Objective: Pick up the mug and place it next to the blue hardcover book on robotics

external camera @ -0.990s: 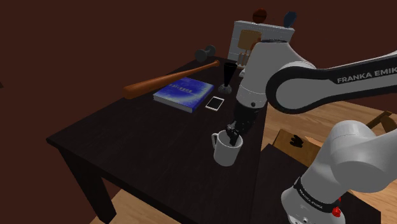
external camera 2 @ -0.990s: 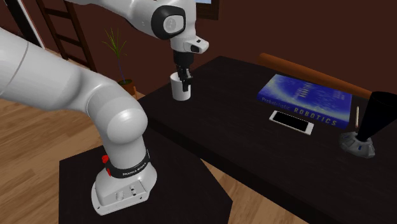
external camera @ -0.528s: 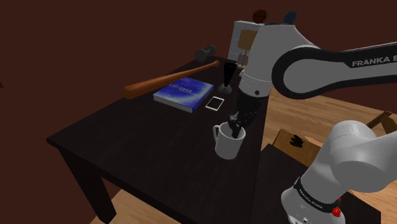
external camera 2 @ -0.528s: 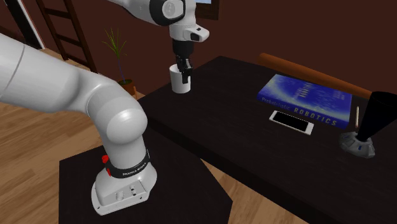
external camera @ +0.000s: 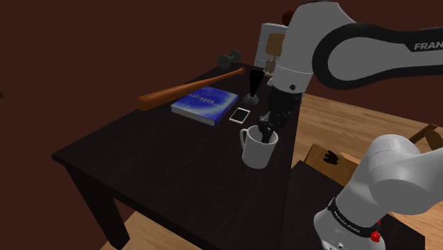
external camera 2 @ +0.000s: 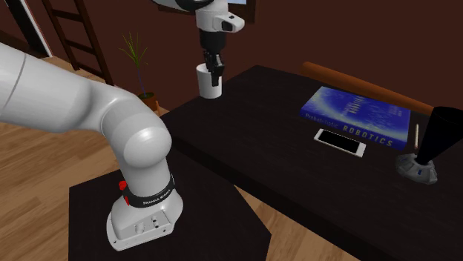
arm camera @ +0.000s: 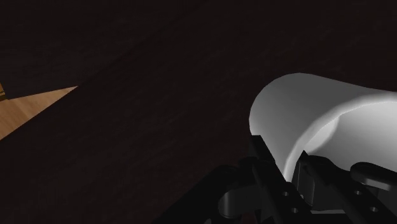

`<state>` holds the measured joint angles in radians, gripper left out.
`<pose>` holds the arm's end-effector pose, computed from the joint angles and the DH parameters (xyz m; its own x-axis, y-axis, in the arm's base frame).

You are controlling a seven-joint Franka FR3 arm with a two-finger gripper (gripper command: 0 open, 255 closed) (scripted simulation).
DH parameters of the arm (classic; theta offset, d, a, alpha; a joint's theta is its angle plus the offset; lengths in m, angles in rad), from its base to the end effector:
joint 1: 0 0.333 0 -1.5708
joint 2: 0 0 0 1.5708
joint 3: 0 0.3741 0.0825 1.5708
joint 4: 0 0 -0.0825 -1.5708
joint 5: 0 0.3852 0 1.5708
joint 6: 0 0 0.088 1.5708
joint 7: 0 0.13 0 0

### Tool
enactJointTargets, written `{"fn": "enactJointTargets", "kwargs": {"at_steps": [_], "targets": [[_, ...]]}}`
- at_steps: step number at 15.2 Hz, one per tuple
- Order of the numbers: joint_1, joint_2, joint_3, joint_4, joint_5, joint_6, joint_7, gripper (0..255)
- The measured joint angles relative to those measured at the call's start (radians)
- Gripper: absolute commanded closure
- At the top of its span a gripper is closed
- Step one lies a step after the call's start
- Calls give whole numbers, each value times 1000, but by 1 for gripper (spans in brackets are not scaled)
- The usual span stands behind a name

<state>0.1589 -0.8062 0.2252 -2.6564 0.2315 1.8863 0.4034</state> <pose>0.2470 0.1315 0.4911 0.9881 -0.1537 0.0010 -0.1533 -0.9860 -0.0656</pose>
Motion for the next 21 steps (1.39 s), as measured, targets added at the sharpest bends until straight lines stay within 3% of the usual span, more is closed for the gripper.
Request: {"fn": "enactJointTargets", "kwargs": {"at_steps": [9,21], "targets": [[-14,5,-27,113,-26,-110,-3,255],[-121,367,-159,366,-135,-19,-179,255]]}}
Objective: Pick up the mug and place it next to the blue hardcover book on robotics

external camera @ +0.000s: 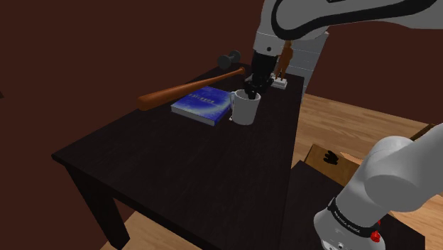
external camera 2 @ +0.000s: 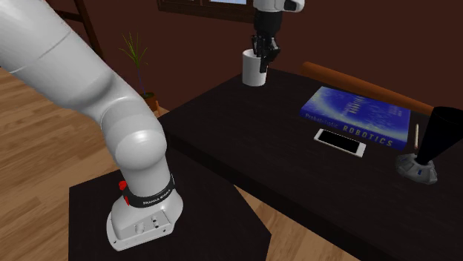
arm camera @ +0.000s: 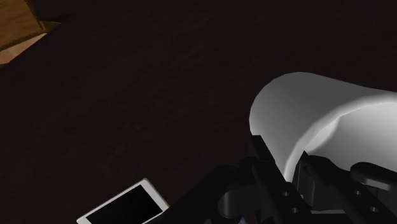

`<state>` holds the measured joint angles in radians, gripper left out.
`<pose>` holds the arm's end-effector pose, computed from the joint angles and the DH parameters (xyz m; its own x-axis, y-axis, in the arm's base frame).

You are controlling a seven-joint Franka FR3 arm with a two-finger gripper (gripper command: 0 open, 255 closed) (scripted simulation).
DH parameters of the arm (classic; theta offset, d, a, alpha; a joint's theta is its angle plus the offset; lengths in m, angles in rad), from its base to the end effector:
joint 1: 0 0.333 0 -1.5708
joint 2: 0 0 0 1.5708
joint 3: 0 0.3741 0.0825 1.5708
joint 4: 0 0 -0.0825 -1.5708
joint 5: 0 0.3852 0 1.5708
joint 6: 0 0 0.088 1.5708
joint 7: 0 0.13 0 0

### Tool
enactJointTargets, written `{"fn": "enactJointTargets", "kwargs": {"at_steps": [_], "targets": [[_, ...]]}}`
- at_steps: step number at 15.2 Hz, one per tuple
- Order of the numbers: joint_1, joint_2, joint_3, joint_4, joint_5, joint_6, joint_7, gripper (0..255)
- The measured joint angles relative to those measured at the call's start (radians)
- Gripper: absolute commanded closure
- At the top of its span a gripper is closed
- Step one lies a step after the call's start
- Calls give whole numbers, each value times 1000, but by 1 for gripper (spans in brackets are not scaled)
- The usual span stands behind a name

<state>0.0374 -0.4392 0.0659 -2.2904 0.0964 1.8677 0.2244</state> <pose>0.3956 0.0542 0.5506 0.9881 -0.1540 0.0004 -0.1536 -0.9859 -0.0663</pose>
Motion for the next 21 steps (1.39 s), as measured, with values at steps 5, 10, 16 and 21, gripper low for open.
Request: {"fn": "enactJointTargets", "kwargs": {"at_steps": [5,10,16,21], "targets": [[-33,170,-51,156,-24,8,-72,255],[-44,253,-67,218,-28,28,-99,255],[-45,270,-69,157,-27,105,-108,255],[-44,292,-67,107,-24,176,-110,255]]}}
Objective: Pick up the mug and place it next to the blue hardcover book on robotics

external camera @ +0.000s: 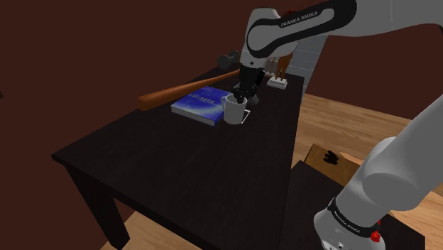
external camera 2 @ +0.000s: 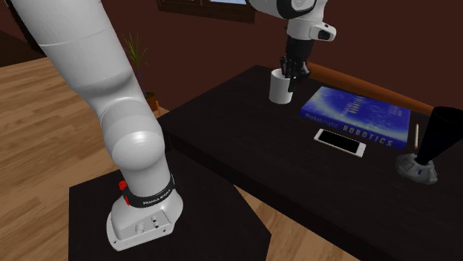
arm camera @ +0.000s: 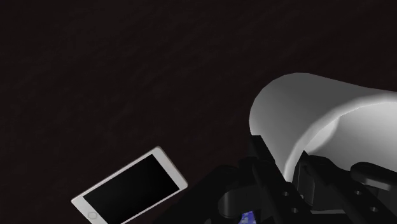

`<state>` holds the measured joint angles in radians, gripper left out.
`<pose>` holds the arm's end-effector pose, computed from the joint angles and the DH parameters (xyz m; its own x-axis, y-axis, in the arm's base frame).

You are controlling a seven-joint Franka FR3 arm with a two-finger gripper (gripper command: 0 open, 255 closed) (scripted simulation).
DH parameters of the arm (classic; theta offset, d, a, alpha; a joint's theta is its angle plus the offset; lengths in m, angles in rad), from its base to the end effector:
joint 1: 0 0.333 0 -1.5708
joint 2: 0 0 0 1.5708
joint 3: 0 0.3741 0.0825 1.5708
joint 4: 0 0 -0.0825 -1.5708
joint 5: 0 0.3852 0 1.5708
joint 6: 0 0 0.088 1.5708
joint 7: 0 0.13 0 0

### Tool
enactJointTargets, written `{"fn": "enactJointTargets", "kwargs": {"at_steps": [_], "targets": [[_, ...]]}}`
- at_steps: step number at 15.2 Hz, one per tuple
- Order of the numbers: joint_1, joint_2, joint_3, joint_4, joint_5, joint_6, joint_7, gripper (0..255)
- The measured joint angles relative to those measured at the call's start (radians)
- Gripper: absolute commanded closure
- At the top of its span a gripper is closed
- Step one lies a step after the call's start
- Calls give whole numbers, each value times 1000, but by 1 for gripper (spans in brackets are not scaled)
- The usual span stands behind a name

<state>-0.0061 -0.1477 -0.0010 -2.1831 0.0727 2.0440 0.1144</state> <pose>0.4971 0.0019 0.4873 0.9881 -0.1537 0.0000 -0.1534 -0.9860 -0.0655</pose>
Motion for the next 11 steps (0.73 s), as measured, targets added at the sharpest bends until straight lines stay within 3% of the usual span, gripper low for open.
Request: {"fn": "enactJointTargets", "kwargs": {"at_steps": [11], "targets": [[2,56,1,-89,7,145,-10,255]]}}
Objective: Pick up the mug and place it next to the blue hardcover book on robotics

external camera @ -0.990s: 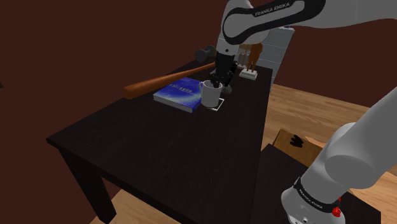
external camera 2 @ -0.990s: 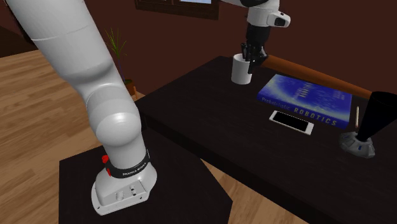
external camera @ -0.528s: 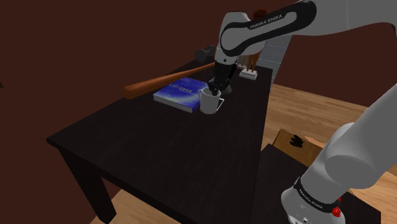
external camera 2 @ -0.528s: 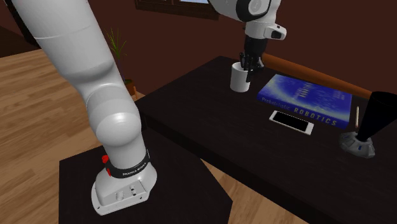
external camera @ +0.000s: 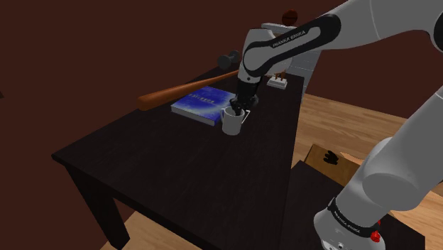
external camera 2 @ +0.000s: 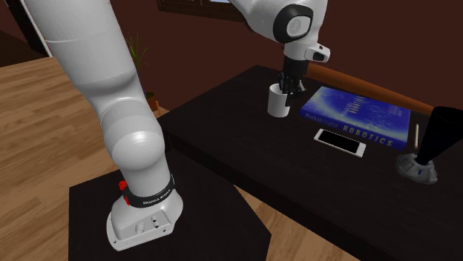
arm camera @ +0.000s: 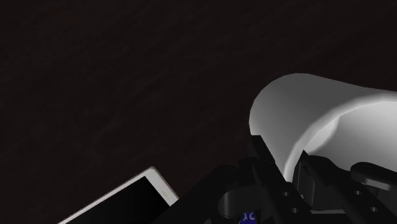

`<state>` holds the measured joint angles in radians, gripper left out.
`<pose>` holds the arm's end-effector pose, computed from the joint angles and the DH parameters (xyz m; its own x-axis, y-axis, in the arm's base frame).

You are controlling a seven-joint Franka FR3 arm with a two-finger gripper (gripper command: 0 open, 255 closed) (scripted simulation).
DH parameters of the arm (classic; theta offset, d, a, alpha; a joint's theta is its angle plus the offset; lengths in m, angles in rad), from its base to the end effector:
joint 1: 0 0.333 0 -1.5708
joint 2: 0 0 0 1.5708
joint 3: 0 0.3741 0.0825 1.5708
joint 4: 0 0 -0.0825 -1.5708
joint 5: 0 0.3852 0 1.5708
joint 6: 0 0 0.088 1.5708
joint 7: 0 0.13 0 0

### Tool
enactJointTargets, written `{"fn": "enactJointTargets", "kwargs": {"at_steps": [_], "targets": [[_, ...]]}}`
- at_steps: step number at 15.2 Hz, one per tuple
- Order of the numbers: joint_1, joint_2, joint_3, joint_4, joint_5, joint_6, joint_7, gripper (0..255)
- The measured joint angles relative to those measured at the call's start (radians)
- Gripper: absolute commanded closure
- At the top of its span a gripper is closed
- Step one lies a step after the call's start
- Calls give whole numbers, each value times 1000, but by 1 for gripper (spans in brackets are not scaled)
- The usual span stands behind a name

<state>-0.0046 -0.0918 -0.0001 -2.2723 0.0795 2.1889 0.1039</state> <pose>0.5001 0.0020 0.4310 0.9881 -0.1538 0.0001 -0.1535 -0.9860 -0.0655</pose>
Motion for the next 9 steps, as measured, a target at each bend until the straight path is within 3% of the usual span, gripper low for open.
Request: {"fn": "enactJointTargets", "kwargs": {"at_steps": [9], "targets": [[1,47,1,-47,6,94,-8,255]]}}
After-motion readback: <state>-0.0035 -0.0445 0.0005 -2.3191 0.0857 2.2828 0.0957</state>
